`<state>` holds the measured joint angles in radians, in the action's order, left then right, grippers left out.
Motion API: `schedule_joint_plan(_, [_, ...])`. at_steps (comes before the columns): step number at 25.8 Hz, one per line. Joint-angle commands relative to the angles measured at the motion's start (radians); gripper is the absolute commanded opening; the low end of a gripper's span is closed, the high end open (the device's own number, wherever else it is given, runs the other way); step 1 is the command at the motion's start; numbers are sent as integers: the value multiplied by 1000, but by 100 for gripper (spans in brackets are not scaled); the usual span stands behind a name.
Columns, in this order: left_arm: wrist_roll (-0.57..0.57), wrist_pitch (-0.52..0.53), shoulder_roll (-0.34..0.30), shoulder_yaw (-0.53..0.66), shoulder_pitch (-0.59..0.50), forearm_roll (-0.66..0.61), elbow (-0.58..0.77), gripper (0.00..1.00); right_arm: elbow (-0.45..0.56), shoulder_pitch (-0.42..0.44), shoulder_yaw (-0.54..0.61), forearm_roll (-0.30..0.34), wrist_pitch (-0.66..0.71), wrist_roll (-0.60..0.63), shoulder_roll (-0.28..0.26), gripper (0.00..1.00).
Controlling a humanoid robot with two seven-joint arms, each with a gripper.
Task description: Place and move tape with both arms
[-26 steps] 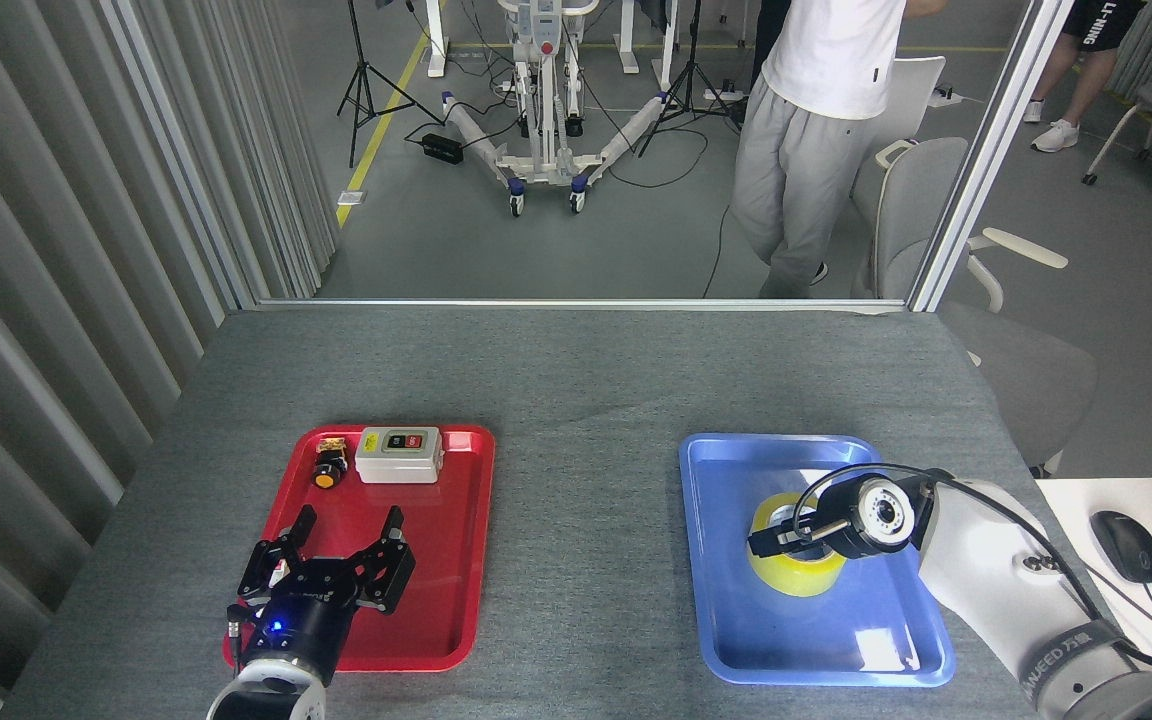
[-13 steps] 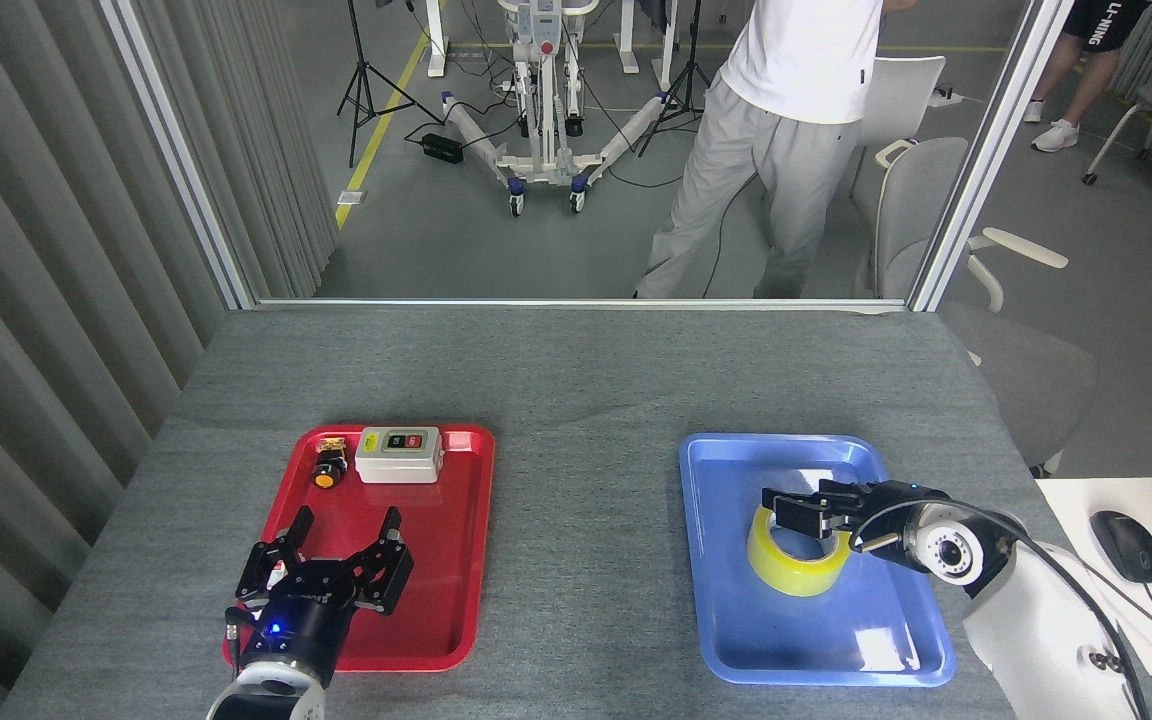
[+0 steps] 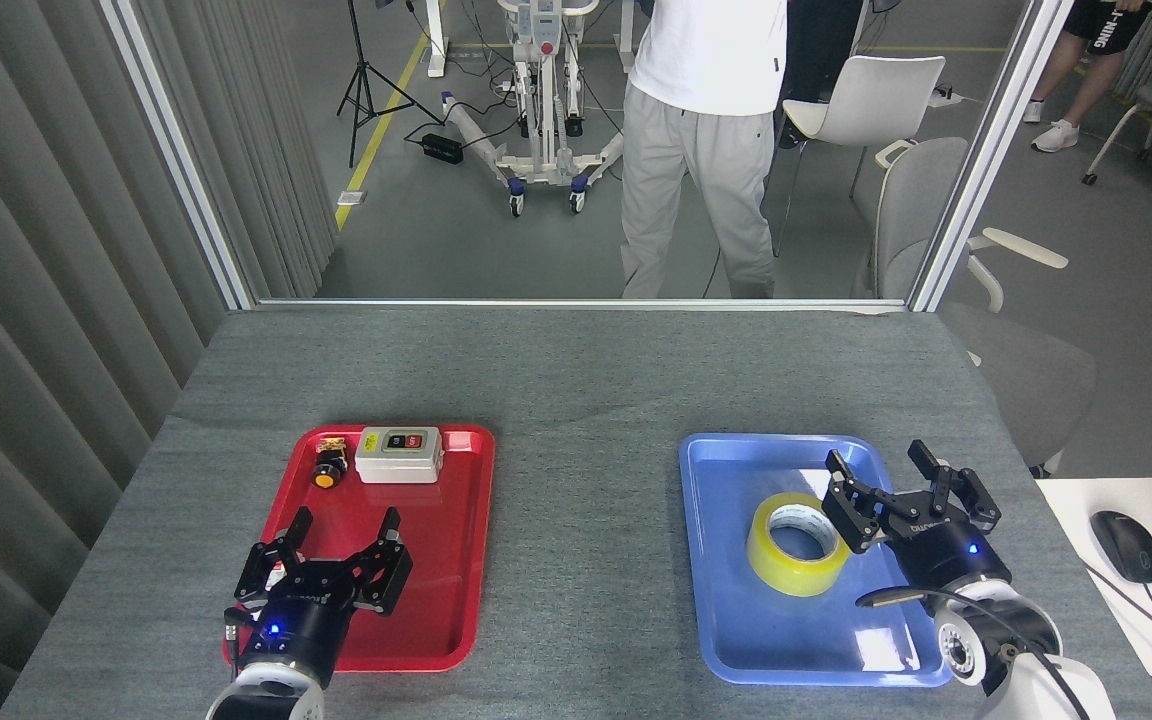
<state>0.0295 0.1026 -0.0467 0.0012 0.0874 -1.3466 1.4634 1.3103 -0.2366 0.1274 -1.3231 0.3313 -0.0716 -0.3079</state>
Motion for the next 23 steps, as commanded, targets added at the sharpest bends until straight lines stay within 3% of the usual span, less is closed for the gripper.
schedule_joint_plan(1, [0, 0, -1, 0, 0, 3, -2, 100, 78, 77, 4, -73, -64, 35, 15, 98])
schedule_joint_plan(6, [1, -1, -1, 2, 2, 4, -8, 100, 202, 200, 32, -105, -112, 35, 50, 99])
schedule_joint_plan(13, [1, 0, -1, 5, 2, 4, -6, 100, 227, 295, 81, -96, -103, 39, 44, 100])
schedule_joint_plan(23, [0, -3, 1, 5, 8, 3, -3, 100, 237, 290, 87, -93, -113, 42, 76, 100])
